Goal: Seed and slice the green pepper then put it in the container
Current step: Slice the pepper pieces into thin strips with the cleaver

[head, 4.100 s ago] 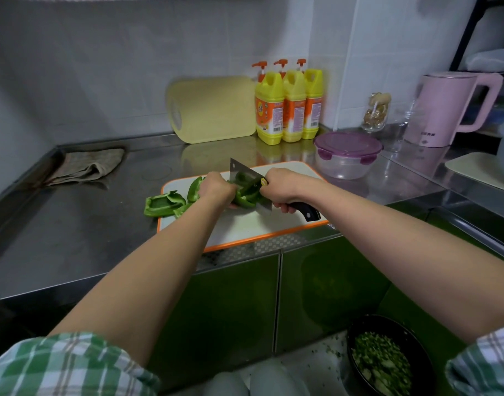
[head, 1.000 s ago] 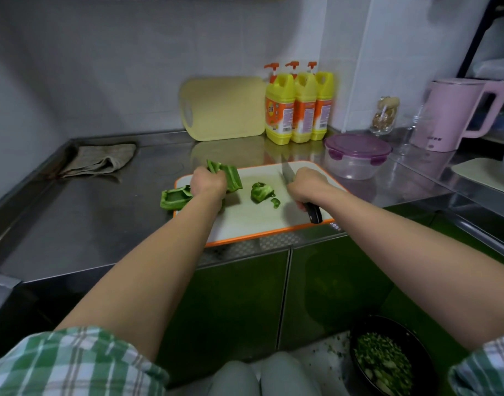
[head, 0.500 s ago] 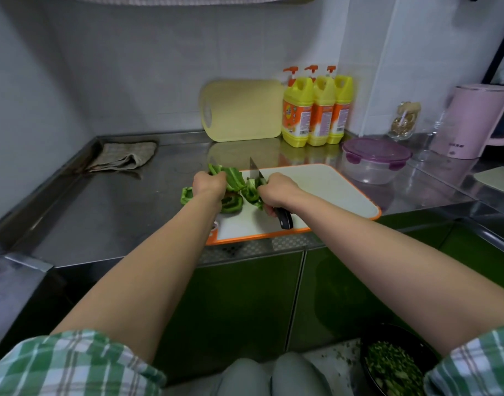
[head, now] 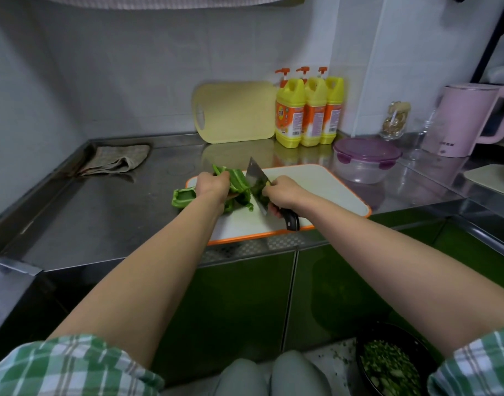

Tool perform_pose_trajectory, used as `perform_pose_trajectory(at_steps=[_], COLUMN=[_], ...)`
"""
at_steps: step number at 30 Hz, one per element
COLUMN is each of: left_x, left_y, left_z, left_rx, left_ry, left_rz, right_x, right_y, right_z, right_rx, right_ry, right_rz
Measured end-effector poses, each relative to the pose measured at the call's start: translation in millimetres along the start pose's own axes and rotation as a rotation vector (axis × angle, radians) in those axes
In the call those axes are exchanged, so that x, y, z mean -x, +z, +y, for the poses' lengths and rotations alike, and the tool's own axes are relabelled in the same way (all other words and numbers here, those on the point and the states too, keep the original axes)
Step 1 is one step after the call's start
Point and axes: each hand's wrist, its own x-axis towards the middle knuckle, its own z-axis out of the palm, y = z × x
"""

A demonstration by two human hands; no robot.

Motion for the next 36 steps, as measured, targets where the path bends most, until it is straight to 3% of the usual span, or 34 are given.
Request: perform_pose_trajectory(at_steps=[5, 8, 16, 21, 24, 30, 36], left_x=[9.9, 9.4, 17.1, 17.9, 22.9, 24.1, 27.7], left_y=[20.6, 48.9, 106.4, 109.4, 107.2, 96.3, 81.2], left_z=[1.9, -2.4, -15.7, -15.6, -14.9, -19.7, -21.4], left_rx=[0.003, -0.178, -0.397, -0.240, -0.265, -0.540, -0.496], left_ry=[0.016, 0.052, 0.048, 0.042, 0.082, 0.173, 0.165], left_rz=[-0.026, -0.024, -0.088, -0.113, -0.194, -0.236, -0.386], right_x=[-3.4, 4.2, 9.2, 3.5, 2.6, 5.9, 6.7], right_y=[-31.5, -55.5, -81.0, -77.8, -76.6, -66.0, -66.7], right_z=[13.6, 24.5, 59.0, 64.9, 62.3, 58.5, 52.0], right_rx=[-0.013, 0.024, 0.067, 0.062, 0.039, 0.089, 0.061], right_ry=[-0.010, 0.008, 0.036, 0.028, 0.025, 0.064, 0.069], right_rz=[0.099, 0.114, 0.111, 0.151, 0.145, 0.083, 0.080])
